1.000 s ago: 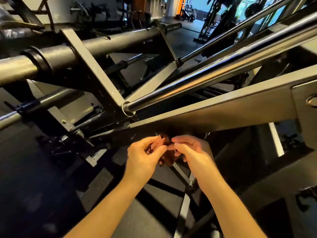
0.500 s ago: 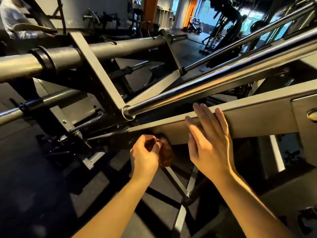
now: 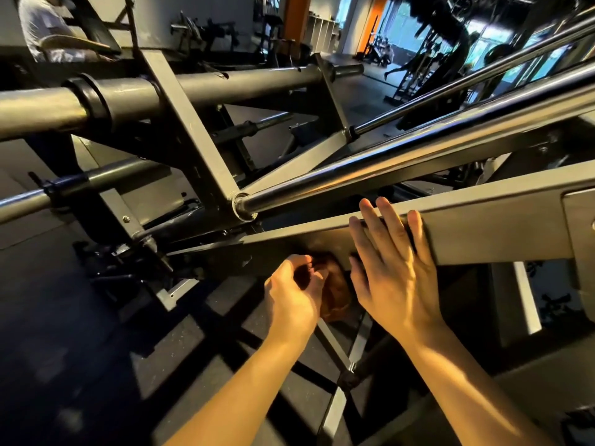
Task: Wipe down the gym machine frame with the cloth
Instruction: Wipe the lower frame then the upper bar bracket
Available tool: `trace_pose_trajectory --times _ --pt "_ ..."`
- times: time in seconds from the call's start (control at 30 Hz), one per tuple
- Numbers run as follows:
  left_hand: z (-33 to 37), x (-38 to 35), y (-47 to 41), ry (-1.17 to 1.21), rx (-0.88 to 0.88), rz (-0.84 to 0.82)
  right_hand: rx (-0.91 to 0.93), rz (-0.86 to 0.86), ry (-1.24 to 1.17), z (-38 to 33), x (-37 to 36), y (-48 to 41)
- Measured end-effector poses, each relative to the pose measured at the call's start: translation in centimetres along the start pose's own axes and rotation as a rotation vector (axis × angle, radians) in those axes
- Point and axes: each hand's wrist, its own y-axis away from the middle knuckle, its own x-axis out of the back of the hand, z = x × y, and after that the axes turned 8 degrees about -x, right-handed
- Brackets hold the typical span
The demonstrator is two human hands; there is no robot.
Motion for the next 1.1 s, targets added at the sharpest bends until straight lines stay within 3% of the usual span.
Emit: trace_pose_trajectory --times 0.23,0.53,0.63,0.8,1.0,1.1 --pt "-4.3 5.7 -5.9 -0.033 0.225 0.187 -0.029 0.07 -0.071 -0.3 -0.5 0.0" --pt "-1.0 0.6 -0.1 0.136 0.116 0.027 -0.058 0.051 -0.074 -1.1 -0.6 -0.2" --pt "-1.8 1.6 -1.6 0.014 0.077 0.052 -0.054 0.057 -0.076 -1.1 -0.7 -0.1" --pt "-5.1 4.8 -5.1 0.017 0.316 0.222 -0.064 0.096 -0.097 -1.1 -1.0 -0.1" --pt "-1.5 0.2 -0.3 0.079 0.144 0.064 -0.074 0.098 -0.148 -1.2 -1.0 0.0" --pt "-2.0 1.2 -1.8 0.083 0.182 0.185 -0.063 0.086 -0.133 -1.1 -1.0 0.0"
